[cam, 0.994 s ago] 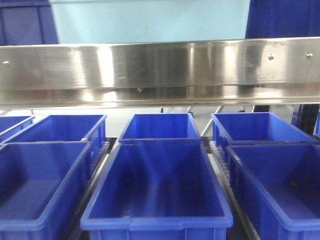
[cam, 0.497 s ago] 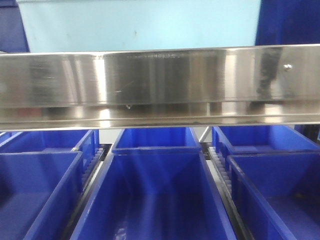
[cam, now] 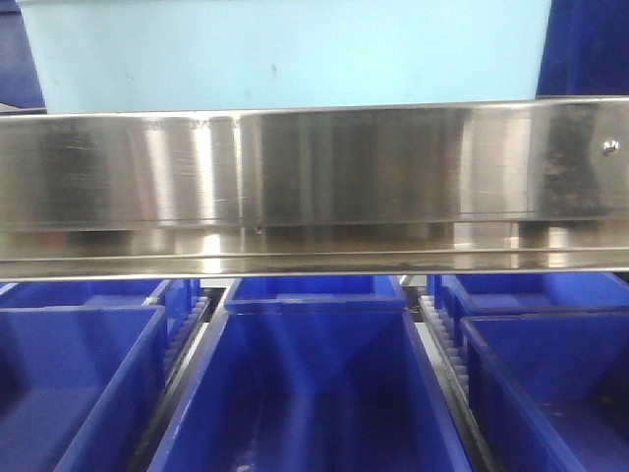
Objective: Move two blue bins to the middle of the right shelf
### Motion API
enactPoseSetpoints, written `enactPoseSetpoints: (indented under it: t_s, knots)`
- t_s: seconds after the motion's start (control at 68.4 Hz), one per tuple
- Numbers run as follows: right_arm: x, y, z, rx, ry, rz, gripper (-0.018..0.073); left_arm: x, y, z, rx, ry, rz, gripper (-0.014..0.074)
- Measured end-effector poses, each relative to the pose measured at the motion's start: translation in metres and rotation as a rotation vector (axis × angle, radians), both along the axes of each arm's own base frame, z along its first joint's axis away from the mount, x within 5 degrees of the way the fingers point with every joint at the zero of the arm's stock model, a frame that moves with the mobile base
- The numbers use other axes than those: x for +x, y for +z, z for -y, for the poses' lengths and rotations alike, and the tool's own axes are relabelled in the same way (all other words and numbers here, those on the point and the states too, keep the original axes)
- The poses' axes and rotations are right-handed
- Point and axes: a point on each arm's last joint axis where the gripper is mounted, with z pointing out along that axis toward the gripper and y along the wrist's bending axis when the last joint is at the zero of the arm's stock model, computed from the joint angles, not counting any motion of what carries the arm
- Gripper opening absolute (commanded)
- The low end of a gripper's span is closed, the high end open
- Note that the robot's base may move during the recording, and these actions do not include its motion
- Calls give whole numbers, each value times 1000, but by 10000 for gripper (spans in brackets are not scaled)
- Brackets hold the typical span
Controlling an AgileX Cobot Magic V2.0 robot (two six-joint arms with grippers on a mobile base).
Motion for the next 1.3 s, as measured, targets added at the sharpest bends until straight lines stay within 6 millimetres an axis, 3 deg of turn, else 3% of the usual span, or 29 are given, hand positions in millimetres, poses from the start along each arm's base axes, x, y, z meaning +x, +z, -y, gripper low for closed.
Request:
enactPoseSetpoints:
  t_s: [1.3]
  knots:
    - [0,0,0,-1,0,-2,-153,0,0,0,-1,0,2,-111]
